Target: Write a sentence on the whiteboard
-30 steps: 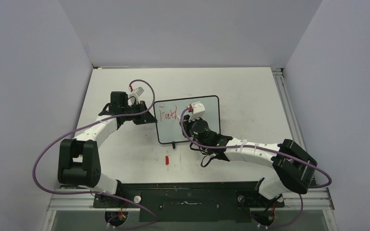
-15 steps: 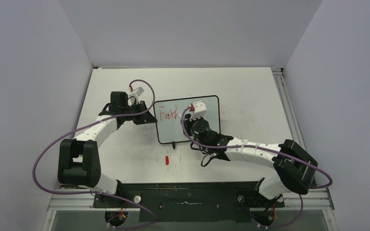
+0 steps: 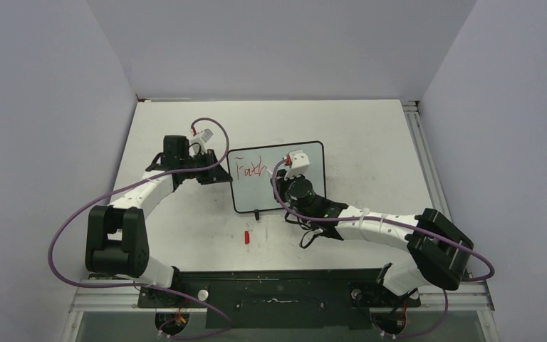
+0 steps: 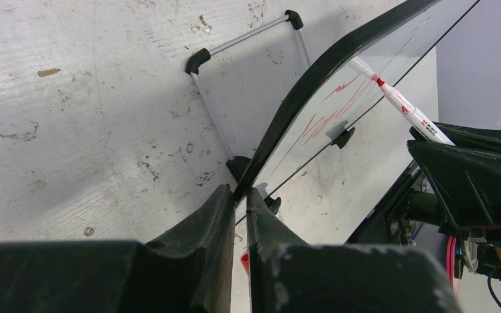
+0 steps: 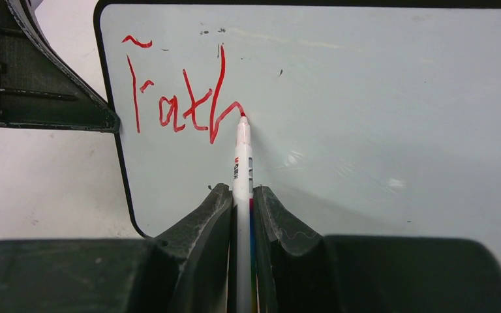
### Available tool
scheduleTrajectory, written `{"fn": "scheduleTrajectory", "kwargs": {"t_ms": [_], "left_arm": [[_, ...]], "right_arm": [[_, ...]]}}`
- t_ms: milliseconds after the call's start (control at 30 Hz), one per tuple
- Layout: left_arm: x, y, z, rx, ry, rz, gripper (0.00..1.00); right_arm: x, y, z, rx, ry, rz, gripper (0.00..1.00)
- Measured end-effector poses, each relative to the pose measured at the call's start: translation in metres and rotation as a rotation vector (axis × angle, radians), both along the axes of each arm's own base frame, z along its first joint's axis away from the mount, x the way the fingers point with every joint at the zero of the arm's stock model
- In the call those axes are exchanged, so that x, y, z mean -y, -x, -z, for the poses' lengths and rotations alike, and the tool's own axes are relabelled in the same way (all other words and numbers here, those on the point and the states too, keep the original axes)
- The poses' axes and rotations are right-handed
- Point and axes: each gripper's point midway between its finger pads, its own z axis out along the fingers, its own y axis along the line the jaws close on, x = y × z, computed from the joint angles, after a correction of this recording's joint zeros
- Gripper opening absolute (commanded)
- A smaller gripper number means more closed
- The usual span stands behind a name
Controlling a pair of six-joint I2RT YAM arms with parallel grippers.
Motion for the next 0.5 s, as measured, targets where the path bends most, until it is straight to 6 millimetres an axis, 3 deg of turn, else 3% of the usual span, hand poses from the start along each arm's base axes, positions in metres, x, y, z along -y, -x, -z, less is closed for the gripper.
{"fn": "scheduleTrajectory", "kwargs": {"t_ms": [500], "left_arm": [[0.000, 0.000, 0.000, 0.000, 0.000, 0.000, 0.08]], "right_arm": [[0.003, 0.016, 0.018, -0.040, -0.003, -0.011, 0.05]]}}
